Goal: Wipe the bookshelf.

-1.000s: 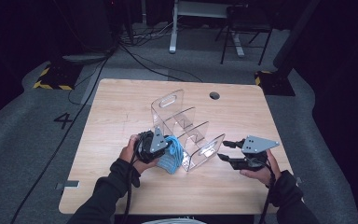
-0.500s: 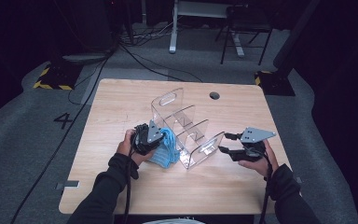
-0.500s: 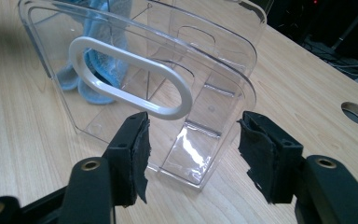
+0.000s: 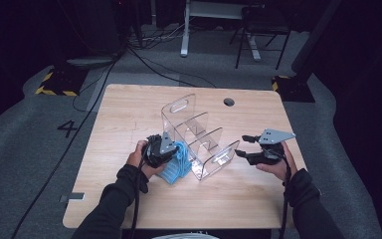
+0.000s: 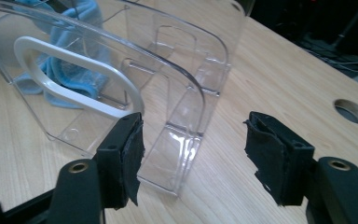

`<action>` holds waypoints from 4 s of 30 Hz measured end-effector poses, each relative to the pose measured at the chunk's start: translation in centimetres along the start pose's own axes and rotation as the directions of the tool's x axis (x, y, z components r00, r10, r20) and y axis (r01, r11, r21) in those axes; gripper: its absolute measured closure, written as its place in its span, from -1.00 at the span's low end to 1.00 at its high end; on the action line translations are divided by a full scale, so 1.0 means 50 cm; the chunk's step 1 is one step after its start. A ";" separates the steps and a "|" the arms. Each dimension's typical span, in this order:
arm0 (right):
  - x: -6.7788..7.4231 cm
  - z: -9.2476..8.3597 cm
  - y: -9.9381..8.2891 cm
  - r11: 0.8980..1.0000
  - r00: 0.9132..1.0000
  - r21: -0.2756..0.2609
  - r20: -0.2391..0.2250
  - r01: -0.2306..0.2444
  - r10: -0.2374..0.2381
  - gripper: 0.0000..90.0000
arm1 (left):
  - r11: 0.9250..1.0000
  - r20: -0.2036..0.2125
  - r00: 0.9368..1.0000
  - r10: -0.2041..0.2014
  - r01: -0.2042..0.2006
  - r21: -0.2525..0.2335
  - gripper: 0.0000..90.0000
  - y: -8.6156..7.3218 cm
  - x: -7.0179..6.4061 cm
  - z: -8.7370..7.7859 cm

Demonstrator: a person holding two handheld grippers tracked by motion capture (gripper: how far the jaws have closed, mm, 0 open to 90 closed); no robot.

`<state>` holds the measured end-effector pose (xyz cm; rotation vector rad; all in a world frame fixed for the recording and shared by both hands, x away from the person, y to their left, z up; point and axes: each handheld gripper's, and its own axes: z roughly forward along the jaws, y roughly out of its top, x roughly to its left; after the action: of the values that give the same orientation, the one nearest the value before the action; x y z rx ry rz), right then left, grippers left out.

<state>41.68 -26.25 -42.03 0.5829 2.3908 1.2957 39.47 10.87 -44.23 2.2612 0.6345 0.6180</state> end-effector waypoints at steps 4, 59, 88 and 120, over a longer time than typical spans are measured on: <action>0.003 0.022 0.006 1.000 0.999 -0.006 -0.042 0.008 -0.008 -0.19 | 1.000 0.011 1.000 0.004 -0.004 -0.001 0.70 -0.002 -0.004 -0.002; 0.139 0.047 0.060 0.981 0.950 -0.089 -0.249 0.174 -0.191 0.91 | 0.978 0.077 0.984 0.162 -0.150 -0.143 0.71 0.034 -0.131 -0.177; 0.191 0.062 0.072 0.988 0.973 -0.079 -0.178 0.132 -0.144 0.92 | 0.987 -0.150 0.988 0.042 -0.064 -0.144 0.75 0.006 -0.097 -0.132; 0.201 0.065 0.070 0.991 0.984 -0.084 -0.139 0.101 -0.112 0.92 | 0.988 -0.163 0.976 0.146 -0.136 0.069 0.74 -0.037 -0.113 -0.043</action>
<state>35.37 -17.05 -41.88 0.3457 2.4365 1.4183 33.39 9.77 -45.58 2.3387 0.5823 0.8782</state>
